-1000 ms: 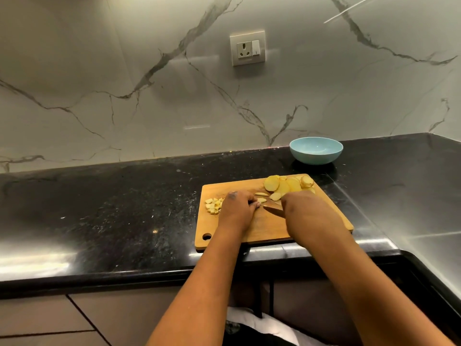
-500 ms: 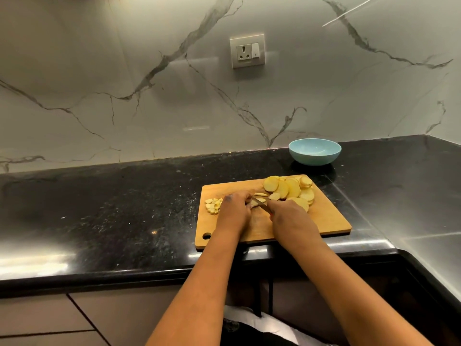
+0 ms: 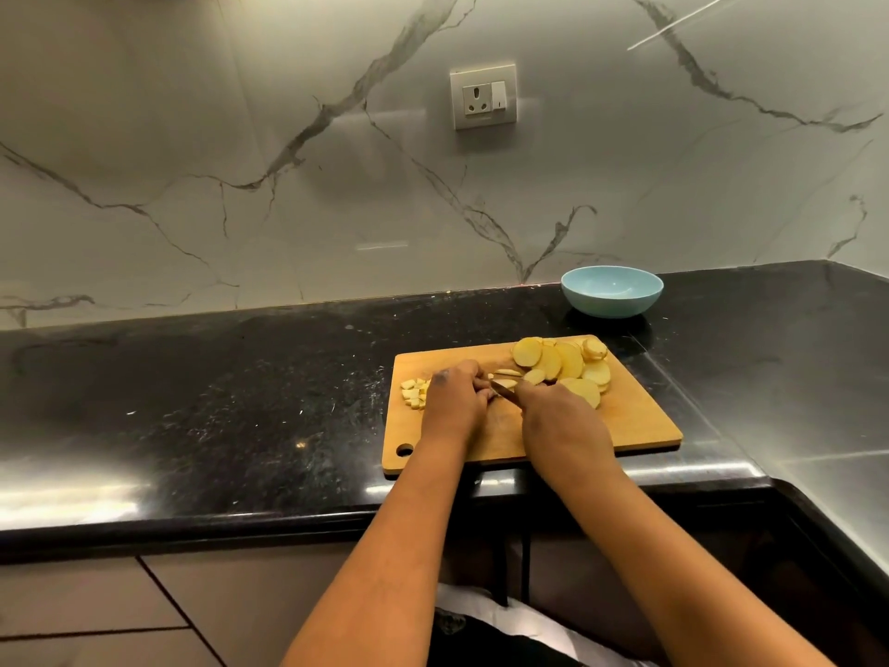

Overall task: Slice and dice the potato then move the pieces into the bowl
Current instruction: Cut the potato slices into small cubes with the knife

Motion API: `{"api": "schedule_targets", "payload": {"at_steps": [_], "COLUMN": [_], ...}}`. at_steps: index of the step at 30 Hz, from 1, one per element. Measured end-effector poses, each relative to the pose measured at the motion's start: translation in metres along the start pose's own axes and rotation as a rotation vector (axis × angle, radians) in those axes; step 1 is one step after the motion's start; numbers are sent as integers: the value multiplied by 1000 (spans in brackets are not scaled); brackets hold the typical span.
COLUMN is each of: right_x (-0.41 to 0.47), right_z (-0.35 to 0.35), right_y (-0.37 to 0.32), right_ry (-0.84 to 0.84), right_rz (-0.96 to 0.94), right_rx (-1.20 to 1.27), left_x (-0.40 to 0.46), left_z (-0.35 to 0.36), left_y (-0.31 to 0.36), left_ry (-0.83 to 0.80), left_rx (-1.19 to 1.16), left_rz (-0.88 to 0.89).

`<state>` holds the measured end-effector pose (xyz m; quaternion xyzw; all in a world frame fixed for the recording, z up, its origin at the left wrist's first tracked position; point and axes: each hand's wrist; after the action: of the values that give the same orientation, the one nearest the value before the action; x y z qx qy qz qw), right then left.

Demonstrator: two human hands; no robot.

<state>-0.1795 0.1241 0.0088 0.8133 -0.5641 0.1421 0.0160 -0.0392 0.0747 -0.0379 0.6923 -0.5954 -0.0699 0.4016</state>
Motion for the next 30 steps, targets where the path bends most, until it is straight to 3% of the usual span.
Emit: {"api": "schedule_targets", "payload": {"at_steps": [9,14,22,30], "right_x": [10,1,-6,1], "right_z": [-37,-23,3,-35], "right_y": [20,18,-6,17], "right_ry": [-199,-22,-2,-237], "right_rz": [3,47,-31,16], "right_rx": [-62,85,67,7], "left_x": [-4,-6,-3,-7], "left_z": [0,-5,-6,-6], "left_y": [-3,-2,-1,-2], "left_ry": [22,31,33,27], "left_rx": [-86,-172,-187,-146], "left_rz": [-3,-57,-60,-7]}}
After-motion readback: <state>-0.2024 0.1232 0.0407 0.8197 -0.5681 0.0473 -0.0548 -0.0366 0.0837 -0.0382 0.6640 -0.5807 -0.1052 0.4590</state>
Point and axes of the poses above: each hand's wrist, its own x-axis towards the middle knuckle, its own z-axis out of the palm, y = z × x, and after that the axes turned 5 degrees about -x, right-handed
